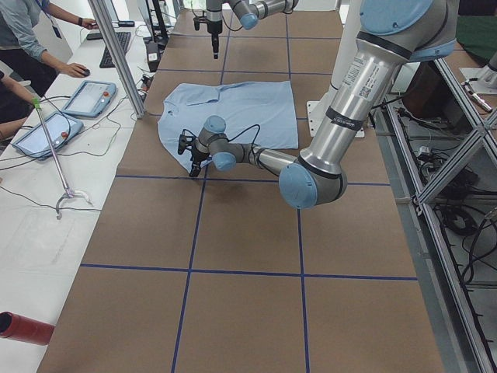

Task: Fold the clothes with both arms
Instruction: 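Move the left gripper to the sleeve nearest it while the right gripper holds position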

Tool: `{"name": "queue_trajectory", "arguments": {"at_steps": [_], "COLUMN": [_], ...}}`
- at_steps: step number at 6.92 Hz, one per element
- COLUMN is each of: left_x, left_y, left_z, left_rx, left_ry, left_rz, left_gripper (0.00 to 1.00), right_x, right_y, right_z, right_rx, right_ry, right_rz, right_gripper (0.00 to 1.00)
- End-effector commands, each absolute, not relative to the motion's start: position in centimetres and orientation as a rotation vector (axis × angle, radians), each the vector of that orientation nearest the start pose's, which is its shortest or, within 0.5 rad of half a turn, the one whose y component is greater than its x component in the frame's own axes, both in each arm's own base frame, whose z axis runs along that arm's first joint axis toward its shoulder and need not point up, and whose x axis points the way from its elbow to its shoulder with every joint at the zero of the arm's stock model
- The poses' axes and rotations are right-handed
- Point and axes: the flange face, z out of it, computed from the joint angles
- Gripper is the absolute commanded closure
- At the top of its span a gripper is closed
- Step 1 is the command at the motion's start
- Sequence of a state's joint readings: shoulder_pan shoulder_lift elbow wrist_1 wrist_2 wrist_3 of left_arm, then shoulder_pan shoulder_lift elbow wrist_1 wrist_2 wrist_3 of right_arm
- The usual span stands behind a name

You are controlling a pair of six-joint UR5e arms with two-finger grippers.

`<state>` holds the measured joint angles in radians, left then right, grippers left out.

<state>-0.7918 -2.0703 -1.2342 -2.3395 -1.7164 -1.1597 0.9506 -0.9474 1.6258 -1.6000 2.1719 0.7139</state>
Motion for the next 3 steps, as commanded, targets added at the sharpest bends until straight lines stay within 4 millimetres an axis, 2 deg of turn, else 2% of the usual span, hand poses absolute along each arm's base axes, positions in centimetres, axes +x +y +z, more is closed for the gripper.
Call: {"name": "queue_trajectory", "arguments": {"at_steps": [1,3], "left_x": [42.76,42.54], "left_y": [-60.20,-60.29], "left_z": [45.11,44.75], "left_rx": [0.417,0.421], "left_ry": [0.845,0.848], "left_rz": [-0.281,-0.284], "left_gripper": [0.45,0.63], "right_x": [-33.54,-33.73], "right_y": [-60.08,-60.00], "right_z": [26.42,26.30], "right_rx": [0.134,0.134], "right_ry": [-0.845,-0.846], "right_rz": [-0.105,-0.102], "right_gripper": [0.00,0.00]}}
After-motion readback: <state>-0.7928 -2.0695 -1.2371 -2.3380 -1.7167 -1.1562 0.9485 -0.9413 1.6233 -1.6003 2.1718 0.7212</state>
